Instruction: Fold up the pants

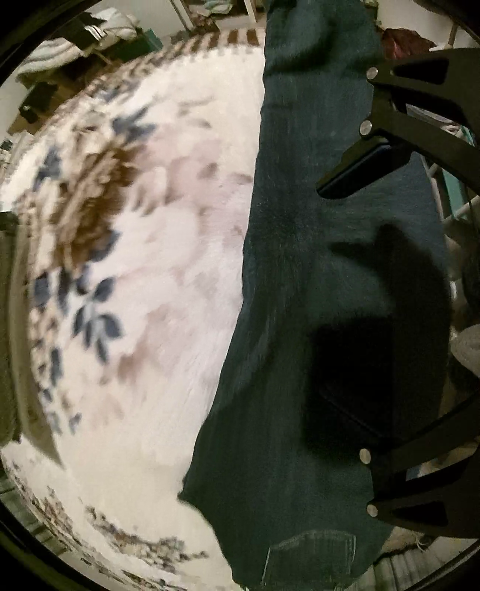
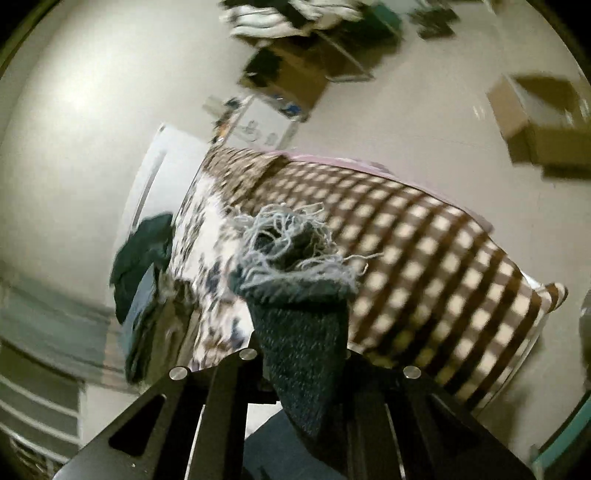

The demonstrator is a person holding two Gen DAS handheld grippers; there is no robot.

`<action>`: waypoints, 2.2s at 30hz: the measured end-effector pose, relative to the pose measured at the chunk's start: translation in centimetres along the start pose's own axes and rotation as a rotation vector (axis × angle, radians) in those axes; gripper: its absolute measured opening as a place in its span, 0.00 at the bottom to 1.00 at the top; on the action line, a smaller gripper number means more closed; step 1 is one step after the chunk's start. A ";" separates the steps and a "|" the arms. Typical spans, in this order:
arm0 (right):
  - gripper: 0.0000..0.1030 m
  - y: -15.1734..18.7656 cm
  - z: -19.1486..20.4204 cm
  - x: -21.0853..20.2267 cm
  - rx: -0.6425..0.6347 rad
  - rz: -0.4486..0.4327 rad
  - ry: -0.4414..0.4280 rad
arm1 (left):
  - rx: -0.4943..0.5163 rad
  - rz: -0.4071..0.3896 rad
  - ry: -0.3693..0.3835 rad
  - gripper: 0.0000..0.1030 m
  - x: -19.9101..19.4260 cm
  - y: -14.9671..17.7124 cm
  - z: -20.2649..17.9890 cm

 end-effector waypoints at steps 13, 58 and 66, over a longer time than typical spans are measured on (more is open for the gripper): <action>0.10 26.0 16.4 7.3 -0.384 0.196 0.124 | -0.216 -0.021 -0.075 1.00 -6.1 8.7 14.2; 0.50 44.7 11.1 16.3 -0.530 0.708 0.341 | -1.097 -0.318 0.068 0.90 -0.7 17.4 41.5; 0.55 43.3 10.7 15.8 -0.483 0.685 0.358 | -0.999 -0.410 -0.042 0.21 -3.0 14.8 41.5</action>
Point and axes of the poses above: each gripper's, at about its wrist camera, not at the fingertips, and x roughly the way its jaws point, z to its left, y to its underside, the point moved 3 cm from there along x, roughly the way its jaws point, and after that the axes turned 7 degrees about x, right-handed, at the moved point
